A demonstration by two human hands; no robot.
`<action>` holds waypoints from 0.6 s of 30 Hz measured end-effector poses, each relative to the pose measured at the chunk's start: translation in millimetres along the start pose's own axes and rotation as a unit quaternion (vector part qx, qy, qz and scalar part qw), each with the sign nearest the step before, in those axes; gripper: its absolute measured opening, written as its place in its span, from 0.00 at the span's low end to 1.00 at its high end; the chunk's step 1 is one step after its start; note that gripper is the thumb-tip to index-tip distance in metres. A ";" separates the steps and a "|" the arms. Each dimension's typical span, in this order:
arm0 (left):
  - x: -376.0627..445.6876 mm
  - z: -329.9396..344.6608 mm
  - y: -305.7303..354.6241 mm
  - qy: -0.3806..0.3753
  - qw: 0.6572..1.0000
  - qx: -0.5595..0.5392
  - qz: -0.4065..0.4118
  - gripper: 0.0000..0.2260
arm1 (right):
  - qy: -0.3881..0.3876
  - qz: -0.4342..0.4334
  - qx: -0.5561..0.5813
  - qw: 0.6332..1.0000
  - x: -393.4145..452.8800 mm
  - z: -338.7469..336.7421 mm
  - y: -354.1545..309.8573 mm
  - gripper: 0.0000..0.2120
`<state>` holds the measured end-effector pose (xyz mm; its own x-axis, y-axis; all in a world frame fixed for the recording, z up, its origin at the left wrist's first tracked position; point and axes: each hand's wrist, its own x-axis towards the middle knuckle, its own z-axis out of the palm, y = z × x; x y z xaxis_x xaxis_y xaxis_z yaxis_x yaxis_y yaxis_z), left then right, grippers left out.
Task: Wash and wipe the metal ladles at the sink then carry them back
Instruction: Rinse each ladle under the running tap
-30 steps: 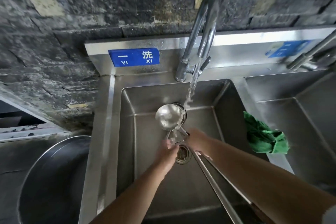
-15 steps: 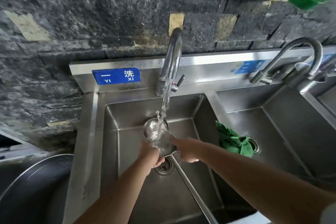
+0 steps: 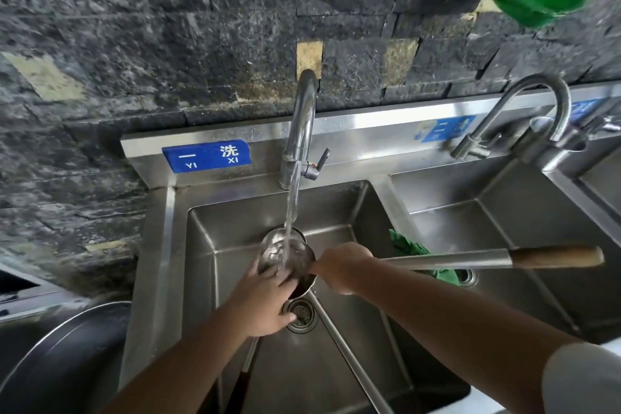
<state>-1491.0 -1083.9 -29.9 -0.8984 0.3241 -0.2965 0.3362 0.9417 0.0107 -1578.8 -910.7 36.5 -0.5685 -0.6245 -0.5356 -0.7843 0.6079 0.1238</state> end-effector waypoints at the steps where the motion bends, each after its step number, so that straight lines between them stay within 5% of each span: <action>1: 3.7 -3.0 -2.4 -0.008 1.000 0.009 -0.019 0.33 | 0.007 -0.005 -0.010 1.000 -0.9 -1.8 3.6 0.22; 4: 14.1 -17.2 -0.2 0.004 0.997 0.015 -0.072 0.26 | 0.040 -0.007 -0.004 0.999 -0.5 -6.3 11.7 0.20; 8: 14.8 -26.5 10.5 0.062 0.998 0.010 -0.028 0.04 | 0.047 0.003 -0.007 0.999 -0.8 -7.1 16.8 0.20; 14: 1.8 -43.1 21.9 0.104 0.994 -0.009 -0.007 0.04 | 0.017 0.038 0.015 0.999 10.6 -6.2 4.2 0.18; 18: -0.1 -51.7 8.4 0.029 0.998 -0.028 -0.038 0.11 | 0.024 0.006 -0.079 0.997 12.7 -8.6 -4.4 0.12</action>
<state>-1502.7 -1071.4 19.7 -0.9361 0.2548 -0.2425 0.2514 0.9668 0.0451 -1584.7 -925.5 36.3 -0.5869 -0.6421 -0.4932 -0.8040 0.5338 0.2619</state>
